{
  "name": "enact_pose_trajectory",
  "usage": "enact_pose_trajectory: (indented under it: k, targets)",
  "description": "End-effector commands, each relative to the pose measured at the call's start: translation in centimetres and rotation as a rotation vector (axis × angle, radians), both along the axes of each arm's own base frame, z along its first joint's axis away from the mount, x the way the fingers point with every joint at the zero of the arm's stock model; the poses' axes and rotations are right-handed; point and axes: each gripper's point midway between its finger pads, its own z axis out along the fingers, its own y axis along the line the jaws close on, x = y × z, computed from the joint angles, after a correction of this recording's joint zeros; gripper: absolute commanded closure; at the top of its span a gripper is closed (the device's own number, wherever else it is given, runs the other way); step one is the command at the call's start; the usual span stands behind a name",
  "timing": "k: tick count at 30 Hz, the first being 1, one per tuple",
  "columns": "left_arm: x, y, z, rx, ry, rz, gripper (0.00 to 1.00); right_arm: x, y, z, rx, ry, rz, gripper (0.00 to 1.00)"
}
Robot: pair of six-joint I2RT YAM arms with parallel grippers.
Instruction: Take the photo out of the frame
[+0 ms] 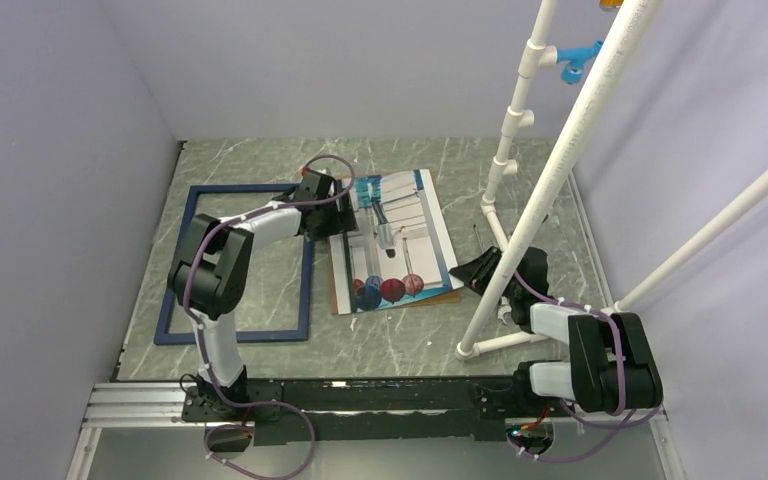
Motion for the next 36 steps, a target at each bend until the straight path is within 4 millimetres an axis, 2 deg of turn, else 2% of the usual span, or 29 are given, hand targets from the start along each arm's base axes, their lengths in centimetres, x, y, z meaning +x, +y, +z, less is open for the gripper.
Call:
enact_pose_trajectory:
  k: [1, 4, 7, 10, 12, 15, 18, 20, 22, 25, 27, 31, 34, 36]
  targets:
    - [0.8, -0.7, -0.5, 0.022, 0.014, -0.040, 0.09, 0.0, -0.3, -0.3, -0.058, -0.030, 0.007, 0.69]
    - [0.8, -0.8, -0.3, 0.022, 0.021, -0.047, 0.09, -0.1, -0.7, -0.4, -0.102, -0.015, 0.011, 0.56]
    - [0.1, -0.1, 0.5, 0.034, 0.029, -0.033, 0.08, 0.5, -2.5, -0.6, -0.249, 0.047, -0.006, 0.41]
    - [-0.6, 0.4, 2.5, 0.039, 0.007, -0.036, 0.07, 0.4, -5.0, -0.2, -0.421, 0.130, -0.035, 0.30]
    - [-1.5, 1.0, 4.6, 0.049, -0.015, -0.050, 0.07, 0.4, -6.4, 1.2, -0.496, 0.139, -0.065, 0.27]
    - [-2.9, 1.7, 9.2, 0.030, -0.103, -0.067, 0.07, 0.3, -7.7, 4.4, -0.564, 0.091, -0.109, 0.23]
    - [-5.0, 2.5, 15.1, -0.008, -0.218, -0.093, 0.07, -0.3, -8.9, 8.6, -0.622, 0.017, -0.147, 0.17]
    - [-7.1, 3.1, 19.4, -0.038, -0.314, -0.125, 0.06, -0.9, -9.4, 11.8, -0.644, -0.053, -0.170, 0.02]
    - [-9.5, 4.3, 23.4, -0.048, -0.424, -0.138, 0.06, -1.5, -9.8, 15.3, -0.661, -0.128, -0.196, 0.00]
    - [-13.5, 6.8, 28.7, -0.055, -0.590, -0.130, 0.05, -2.6, -10.9, 18.5, -0.680, -0.154, -0.269, 0.00]
    - [-16.2, 8.3, 31.3, -0.062, -0.682, -0.127, 0.03, -3.4, -11.3, 20.3, -0.680, -0.170, -0.301, 0.00]
    - [-20.8, 11.1, 34.9, -0.073, -0.836, -0.091, 0.01, -5.1, -10.9, 25.2, -0.650, -0.300, -0.314, 0.00]
    - [-23.2, 13.3, 36.5, -0.057, -0.908, -0.036, 0.01, -6.6, -11.1, 28.9, -0.634, -0.393, -0.347, 0.00]
    - [-24.3, 14.2, 37.2, -0.050, -0.939, -0.018, 0.01, -7.7, -11.7, 30.6, -0.628, -0.428, -0.401, 0.00]
